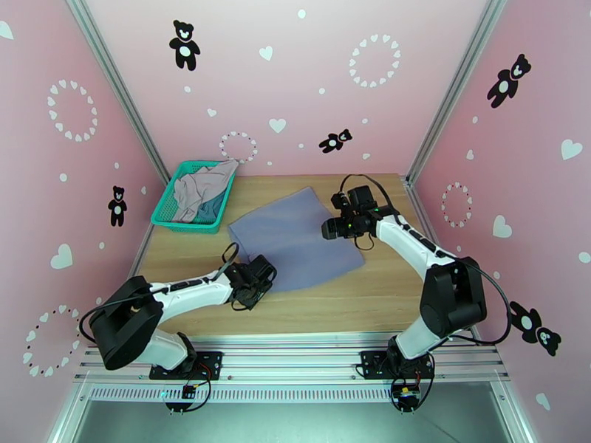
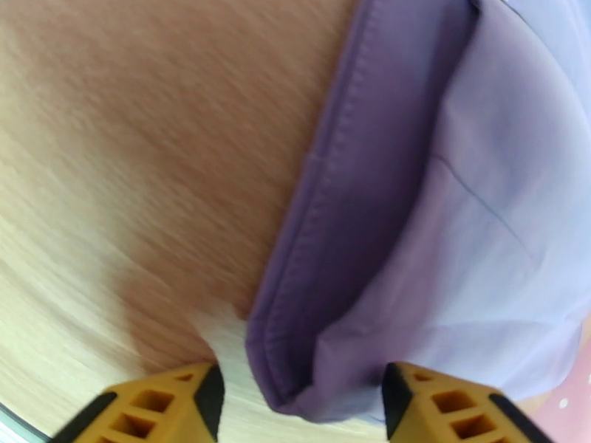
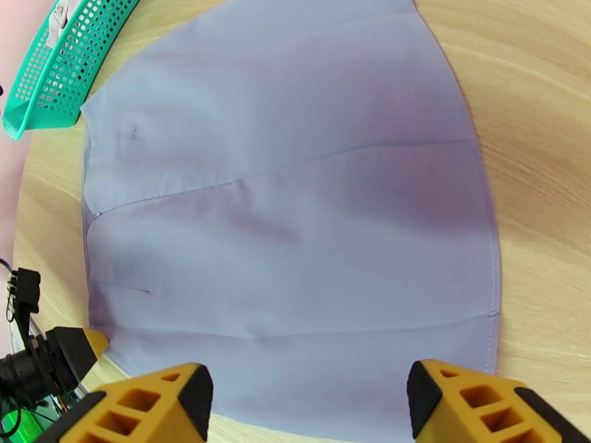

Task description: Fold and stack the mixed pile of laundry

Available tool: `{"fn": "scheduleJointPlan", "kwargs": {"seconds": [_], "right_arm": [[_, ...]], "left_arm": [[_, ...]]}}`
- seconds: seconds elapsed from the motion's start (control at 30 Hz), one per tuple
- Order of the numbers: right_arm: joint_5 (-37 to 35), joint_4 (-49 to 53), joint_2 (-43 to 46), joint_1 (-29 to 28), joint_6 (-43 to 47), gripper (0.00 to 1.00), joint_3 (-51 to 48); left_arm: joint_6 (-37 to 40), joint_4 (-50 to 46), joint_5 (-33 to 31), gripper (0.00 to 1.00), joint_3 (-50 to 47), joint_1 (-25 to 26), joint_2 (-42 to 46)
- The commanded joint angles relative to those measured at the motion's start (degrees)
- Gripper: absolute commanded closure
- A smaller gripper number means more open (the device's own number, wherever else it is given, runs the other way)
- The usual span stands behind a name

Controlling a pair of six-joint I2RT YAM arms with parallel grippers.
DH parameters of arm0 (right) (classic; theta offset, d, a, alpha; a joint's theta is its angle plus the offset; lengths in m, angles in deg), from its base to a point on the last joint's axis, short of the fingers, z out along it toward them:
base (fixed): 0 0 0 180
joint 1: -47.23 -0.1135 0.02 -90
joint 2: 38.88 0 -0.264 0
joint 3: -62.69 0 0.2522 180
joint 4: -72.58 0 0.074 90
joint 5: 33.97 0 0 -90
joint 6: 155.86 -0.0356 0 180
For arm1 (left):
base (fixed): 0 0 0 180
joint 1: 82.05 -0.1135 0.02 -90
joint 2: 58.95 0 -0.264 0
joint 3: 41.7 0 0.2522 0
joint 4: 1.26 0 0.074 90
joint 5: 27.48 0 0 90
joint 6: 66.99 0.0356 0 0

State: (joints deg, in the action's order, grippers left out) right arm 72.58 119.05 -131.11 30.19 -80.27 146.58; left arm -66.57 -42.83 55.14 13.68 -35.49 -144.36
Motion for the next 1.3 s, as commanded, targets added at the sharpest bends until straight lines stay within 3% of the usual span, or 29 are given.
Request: {"fn": "scheduleJointPlan", "kwargs": {"seconds": [0.0, 0.1, 0.23, 0.43, 0.67, 1.07, 1.27], "right_arm": [[1.00, -0.58, 3.17, -0.30, -0.04, 0.25, -2.19], [1.17, -0.93, 4.96, -0.36, -0.45, 0.25, -4.60], [0.31, -0.71, 7.98, -1.28, -0.37, 0.25, -7.89], [-6.90, 2.40, 12.17, -8.50, 3.55, 0.25, -10.88], [-21.89, 2.32, 10.83, -22.82, 11.15, 0.27, -13.80], [-26.32, 9.52, -0.59, -35.29, 11.00, 0.32, -12.75], [-27.28, 10.86, -2.72, -36.28, 8.93, 0.33, -12.87]], "left_arm": [[2.91, 1.88, -1.26, 0.54, 0.19, -2.63, -3.95], [6.02, 1.95, -0.94, 0.68, 2.00, -4.28, -6.33], [9.56, -1.15, -2.40, 1.00, 4.64, -6.07, -7.76], [15.42, -8.09, -5.82, 1.00, 5.78, -12.16, 0.51], [29.13, -9.36, -1.07, 1.00, 7.79, -24.91, 4.99], [37.01, -6.44, 3.32, 1.00, 15.30, -31.10, -3.20], [38.41, -7.08, 3.86, 1.00, 16.28, -31.28, -4.13]]}}
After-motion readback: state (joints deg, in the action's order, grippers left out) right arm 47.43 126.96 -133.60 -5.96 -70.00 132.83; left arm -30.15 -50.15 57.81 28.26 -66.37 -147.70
